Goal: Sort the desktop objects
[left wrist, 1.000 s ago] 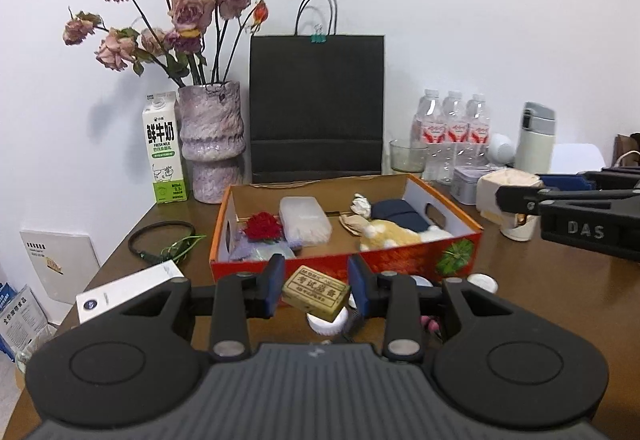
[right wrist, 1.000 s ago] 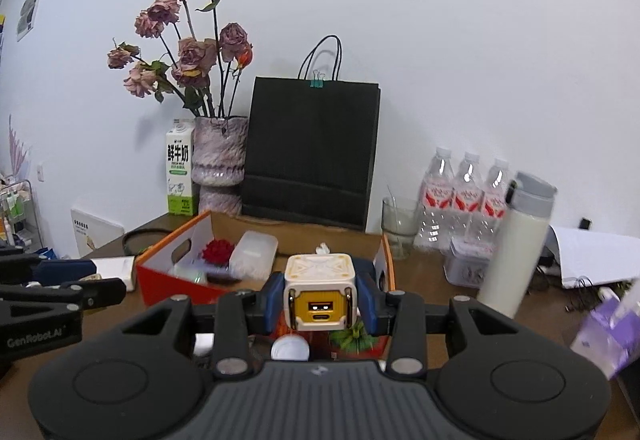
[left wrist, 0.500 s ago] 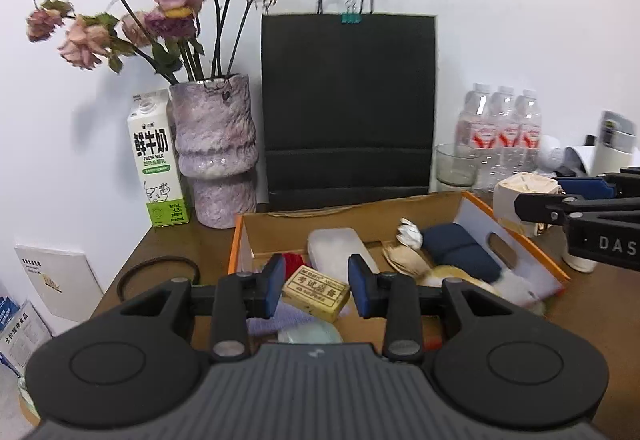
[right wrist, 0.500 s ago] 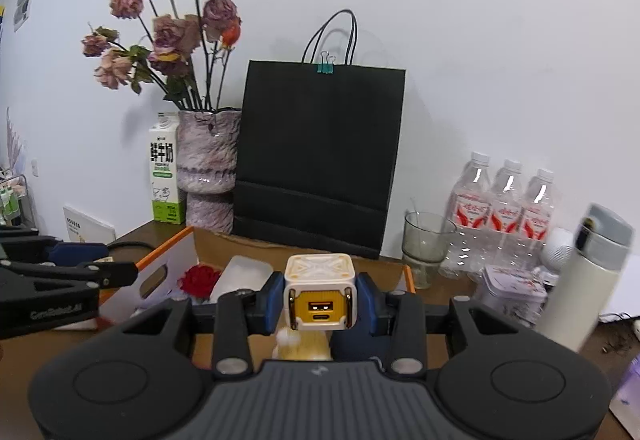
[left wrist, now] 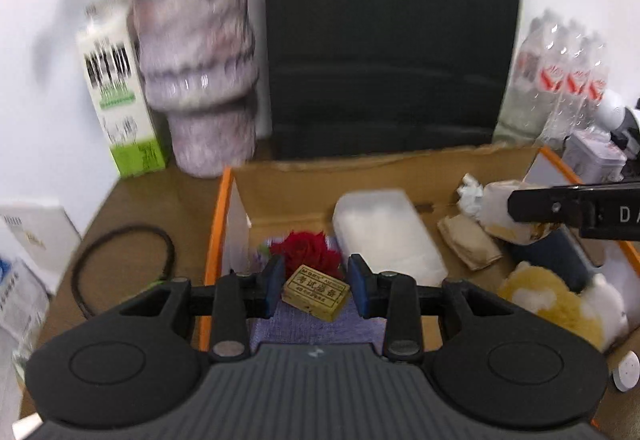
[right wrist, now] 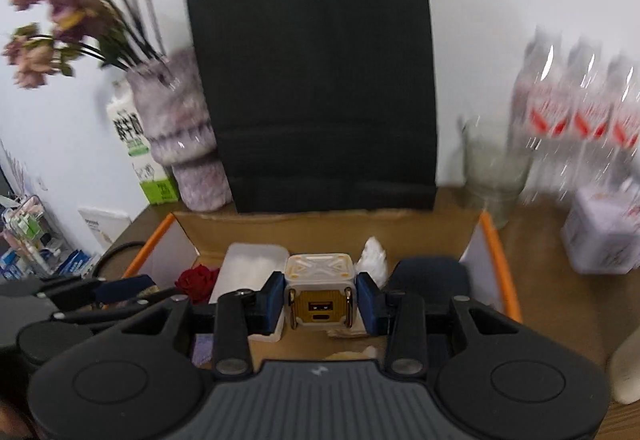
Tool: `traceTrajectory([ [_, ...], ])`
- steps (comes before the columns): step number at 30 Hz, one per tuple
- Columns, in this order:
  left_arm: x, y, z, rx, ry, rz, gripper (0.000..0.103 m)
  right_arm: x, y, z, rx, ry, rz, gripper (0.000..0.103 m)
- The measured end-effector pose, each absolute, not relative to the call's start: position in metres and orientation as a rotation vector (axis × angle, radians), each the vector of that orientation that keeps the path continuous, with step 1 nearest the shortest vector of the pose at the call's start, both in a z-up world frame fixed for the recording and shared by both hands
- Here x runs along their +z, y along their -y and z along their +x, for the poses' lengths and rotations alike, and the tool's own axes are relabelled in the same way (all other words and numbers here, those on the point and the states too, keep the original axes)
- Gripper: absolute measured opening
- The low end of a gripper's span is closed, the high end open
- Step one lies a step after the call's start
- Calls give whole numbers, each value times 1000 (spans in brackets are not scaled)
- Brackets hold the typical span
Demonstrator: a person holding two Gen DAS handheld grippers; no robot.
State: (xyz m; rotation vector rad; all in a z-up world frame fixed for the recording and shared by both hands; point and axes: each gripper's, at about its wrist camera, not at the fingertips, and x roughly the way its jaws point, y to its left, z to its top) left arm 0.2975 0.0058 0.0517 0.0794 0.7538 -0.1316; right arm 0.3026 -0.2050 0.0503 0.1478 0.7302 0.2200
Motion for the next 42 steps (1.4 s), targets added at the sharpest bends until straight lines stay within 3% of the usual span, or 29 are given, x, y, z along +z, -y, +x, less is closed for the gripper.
traceTrajectory([
  [10, 40, -7, 329, -117, -865, 85, 40, 6, 188, 353, 139, -939, 112, 38],
  [14, 44, -10, 332, -119, -881, 45, 47, 4, 189, 354, 131, -958, 133, 39],
  [20, 61, -17, 315, -97, -846, 20, 48, 29, 191, 340, 125, -910, 133, 40],
  [24, 73, -18, 293, -77, -822, 6, 70, 49, 190, 321, 131, -884, 114, 42],
  [27, 85, -20, 269, -79, -792, -5, 72, 60, 190, 297, 138, -860, 116, 52],
  [31, 97, -19, 233, -74, -750, 11, 79, 63, 189, 261, 156, -838, 124, 53],
  [34, 104, -18, 197, -62, -691, 17, 88, 67, 187, 230, 177, -815, 126, 56],
  [36, 107, -17, 174, -43, -645, 11, 97, 70, 185, 203, 189, -775, 113, 67],
  [42, 110, -14, 110, -53, -582, 4, 98, 68, 191, 128, 171, -684, 89, 70],
])
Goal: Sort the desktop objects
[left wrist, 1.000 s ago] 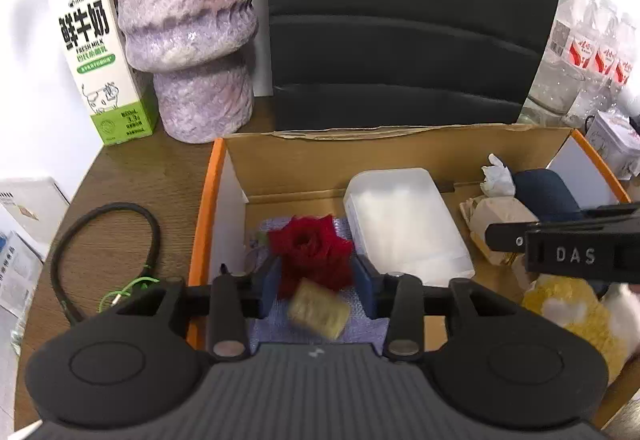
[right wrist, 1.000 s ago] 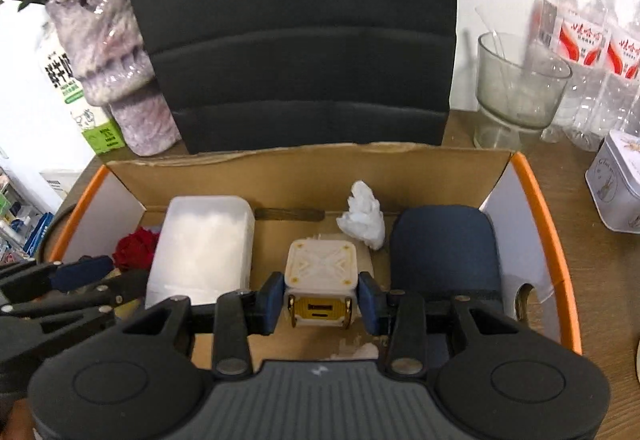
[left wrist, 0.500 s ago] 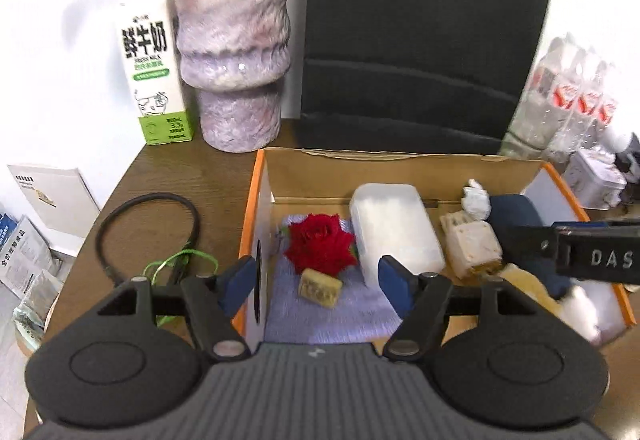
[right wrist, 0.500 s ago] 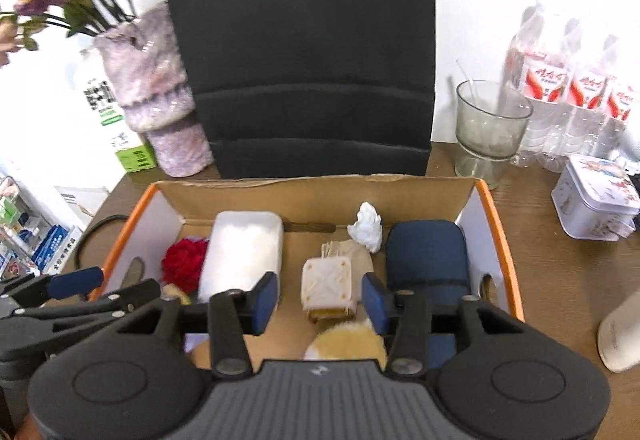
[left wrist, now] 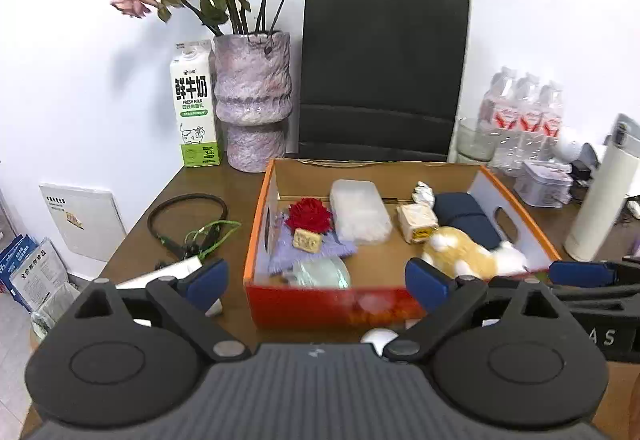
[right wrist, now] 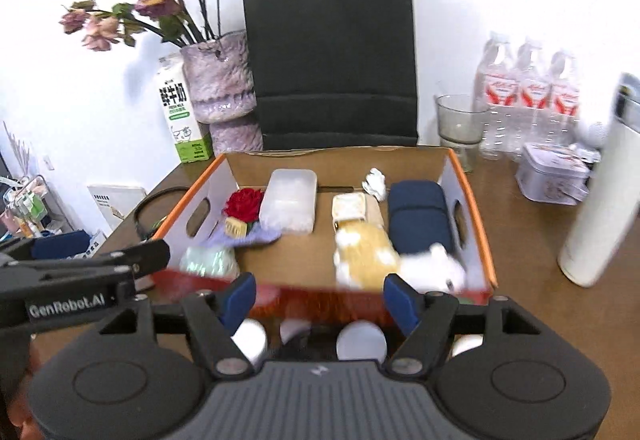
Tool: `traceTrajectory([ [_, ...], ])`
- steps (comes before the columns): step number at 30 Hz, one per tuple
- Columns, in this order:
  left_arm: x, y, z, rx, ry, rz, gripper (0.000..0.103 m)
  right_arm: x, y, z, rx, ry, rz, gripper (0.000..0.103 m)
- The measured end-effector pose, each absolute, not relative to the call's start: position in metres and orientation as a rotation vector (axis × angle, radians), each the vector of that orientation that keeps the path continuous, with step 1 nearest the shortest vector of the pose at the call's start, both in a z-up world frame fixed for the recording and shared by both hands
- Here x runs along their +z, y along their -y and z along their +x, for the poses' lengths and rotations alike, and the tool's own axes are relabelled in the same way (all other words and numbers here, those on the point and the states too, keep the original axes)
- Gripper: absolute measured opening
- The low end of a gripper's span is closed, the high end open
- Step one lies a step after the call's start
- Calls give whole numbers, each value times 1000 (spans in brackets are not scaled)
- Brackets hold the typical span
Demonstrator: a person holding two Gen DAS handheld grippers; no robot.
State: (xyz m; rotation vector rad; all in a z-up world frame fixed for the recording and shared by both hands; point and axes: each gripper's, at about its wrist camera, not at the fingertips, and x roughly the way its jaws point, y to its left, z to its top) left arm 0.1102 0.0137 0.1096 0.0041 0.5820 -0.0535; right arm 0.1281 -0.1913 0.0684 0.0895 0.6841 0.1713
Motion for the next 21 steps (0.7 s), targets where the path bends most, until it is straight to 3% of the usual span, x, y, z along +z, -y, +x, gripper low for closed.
traceTrajectory([
  [21, 58, -10, -34, -79, -586, -23, 101, 23, 196, -31, 136, -647, 38, 71],
])
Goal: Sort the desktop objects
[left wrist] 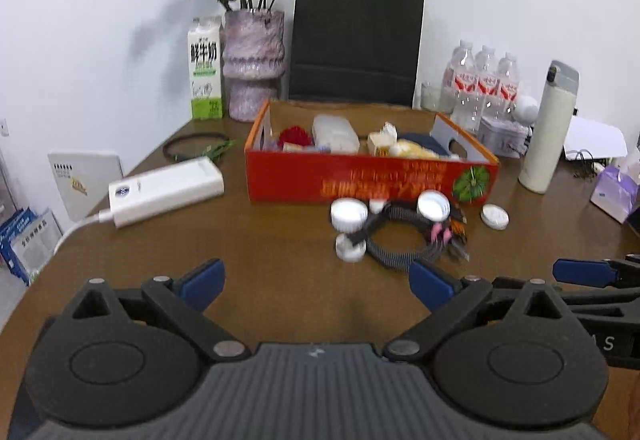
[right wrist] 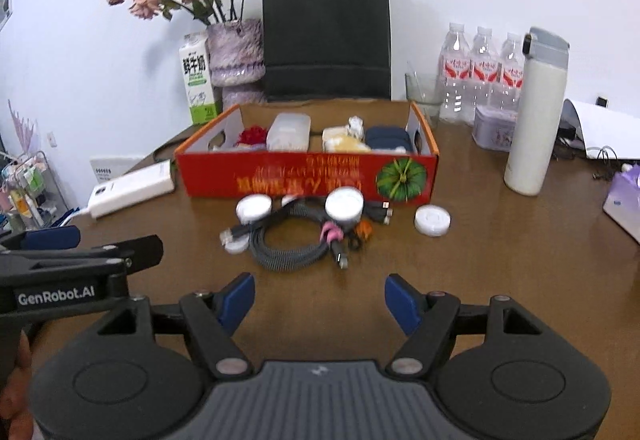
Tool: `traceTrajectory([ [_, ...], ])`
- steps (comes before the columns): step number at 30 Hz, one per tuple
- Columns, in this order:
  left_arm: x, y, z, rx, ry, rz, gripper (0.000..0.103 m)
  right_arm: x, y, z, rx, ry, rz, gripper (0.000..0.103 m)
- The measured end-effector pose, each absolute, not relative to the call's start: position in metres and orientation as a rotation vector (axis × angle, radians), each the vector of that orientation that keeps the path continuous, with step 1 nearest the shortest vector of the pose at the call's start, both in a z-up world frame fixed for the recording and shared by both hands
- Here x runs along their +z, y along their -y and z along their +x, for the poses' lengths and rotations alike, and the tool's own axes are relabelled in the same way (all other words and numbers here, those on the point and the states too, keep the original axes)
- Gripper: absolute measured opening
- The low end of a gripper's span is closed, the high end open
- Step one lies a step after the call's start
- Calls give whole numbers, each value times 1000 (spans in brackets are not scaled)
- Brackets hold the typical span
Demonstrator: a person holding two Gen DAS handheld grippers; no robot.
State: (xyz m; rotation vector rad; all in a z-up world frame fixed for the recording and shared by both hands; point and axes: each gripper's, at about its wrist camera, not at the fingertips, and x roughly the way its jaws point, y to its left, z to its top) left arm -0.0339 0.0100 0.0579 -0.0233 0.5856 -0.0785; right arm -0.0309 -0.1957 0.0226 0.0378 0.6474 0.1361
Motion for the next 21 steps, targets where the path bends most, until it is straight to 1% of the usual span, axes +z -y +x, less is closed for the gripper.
traceTrajectory([
  [10, 24, -13, -76, -88, -630, -9, 101, -1, 189, -75, 168, -674, -26, 72],
  [14, 19, -8, -77, -105, -661, 11, 101, -8, 190, -85, 186, -666, -24, 72],
  [19, 20, -8, -70, -136, -623, 14, 101, -12, 197, -81, 199, -661, 14, 72],
  [21, 23, -8, -62, -153, -614, 17, 99, -11, 201, -75, 195, -641, 30, 71],
])
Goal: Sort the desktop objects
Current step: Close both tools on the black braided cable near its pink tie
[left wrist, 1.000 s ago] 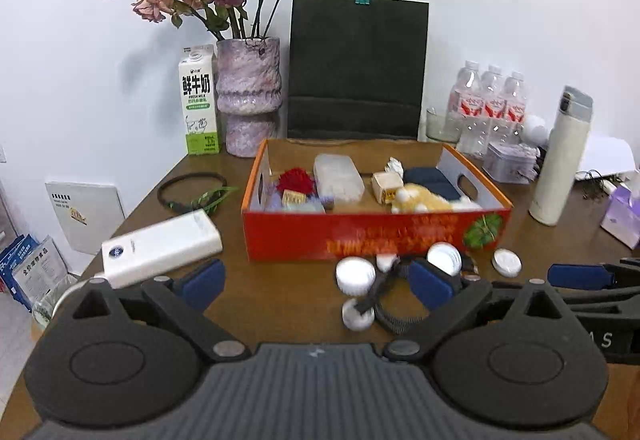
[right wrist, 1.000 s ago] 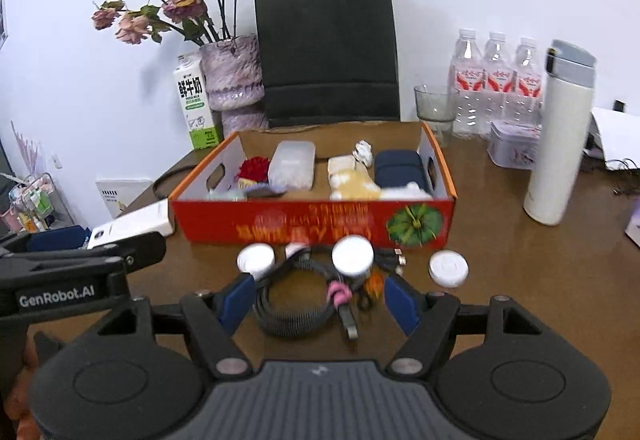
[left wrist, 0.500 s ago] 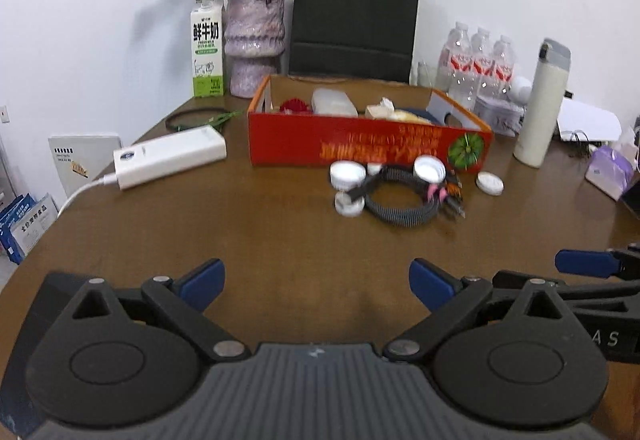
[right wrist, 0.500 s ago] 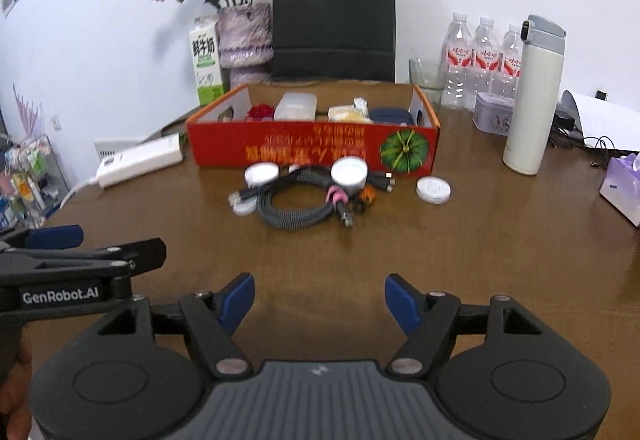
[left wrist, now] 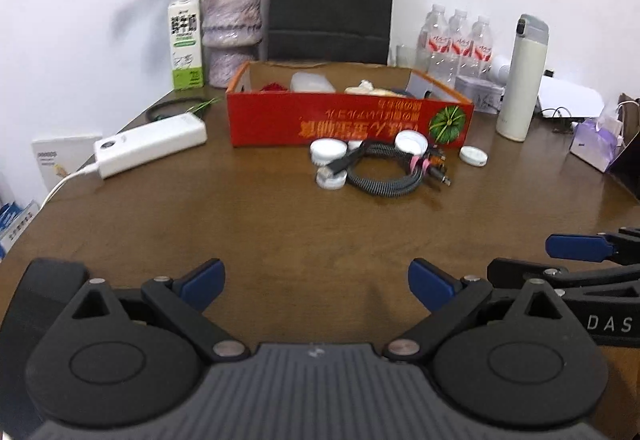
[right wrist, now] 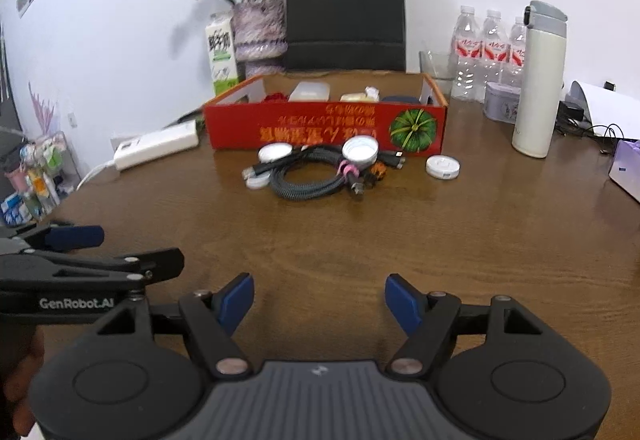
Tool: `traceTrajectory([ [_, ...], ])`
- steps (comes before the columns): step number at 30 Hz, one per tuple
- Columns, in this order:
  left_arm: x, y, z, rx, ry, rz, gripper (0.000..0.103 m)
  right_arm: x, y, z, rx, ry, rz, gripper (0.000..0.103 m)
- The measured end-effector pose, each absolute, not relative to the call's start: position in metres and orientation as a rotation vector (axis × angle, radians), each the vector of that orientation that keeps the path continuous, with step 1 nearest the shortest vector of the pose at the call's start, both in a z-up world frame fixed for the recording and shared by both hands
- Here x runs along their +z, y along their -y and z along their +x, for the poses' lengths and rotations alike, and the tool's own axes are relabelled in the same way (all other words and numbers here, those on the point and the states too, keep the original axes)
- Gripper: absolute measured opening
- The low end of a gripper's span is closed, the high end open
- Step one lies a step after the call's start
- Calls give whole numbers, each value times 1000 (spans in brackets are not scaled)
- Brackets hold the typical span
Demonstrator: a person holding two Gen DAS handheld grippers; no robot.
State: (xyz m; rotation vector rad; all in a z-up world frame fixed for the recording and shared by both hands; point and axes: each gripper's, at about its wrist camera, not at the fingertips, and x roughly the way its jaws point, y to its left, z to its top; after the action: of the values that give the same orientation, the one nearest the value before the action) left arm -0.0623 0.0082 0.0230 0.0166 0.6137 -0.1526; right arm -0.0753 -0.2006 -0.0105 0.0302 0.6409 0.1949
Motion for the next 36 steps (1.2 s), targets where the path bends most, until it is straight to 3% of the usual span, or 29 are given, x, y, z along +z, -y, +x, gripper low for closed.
traceTrajectory([
  [7, 32, -6, -15, -169, -587, 15, 89, -8, 205, -36, 193, -634, 47, 70],
  [10, 33, -4, 13, -214, -606, 12, 81, -8, 208, -11, 189, -645, 56, 61],
  [19, 16, 15, 101, -305, -705, 64, 77, -16, 211, 59, 154, -659, 98, 50],
  [22, 10, 23, 116, -341, -729, 82, 62, -22, 208, 74, 139, -670, 92, 46],
  [24, 7, 28, 121, -355, -746, 98, 29, -26, 204, 82, 155, -685, 95, 42],
  [27, 7, 31, 120, -367, -737, 98, 22, -31, 195, 90, 175, -698, 65, 30],
  [33, 21, 25, 106, -394, -701, 40, 13, -37, 185, 97, 176, -700, 0, 29],
  [36, 29, 20, 96, -389, -689, 8, 11, -33, 184, 93, 172, -695, -13, 18],
])
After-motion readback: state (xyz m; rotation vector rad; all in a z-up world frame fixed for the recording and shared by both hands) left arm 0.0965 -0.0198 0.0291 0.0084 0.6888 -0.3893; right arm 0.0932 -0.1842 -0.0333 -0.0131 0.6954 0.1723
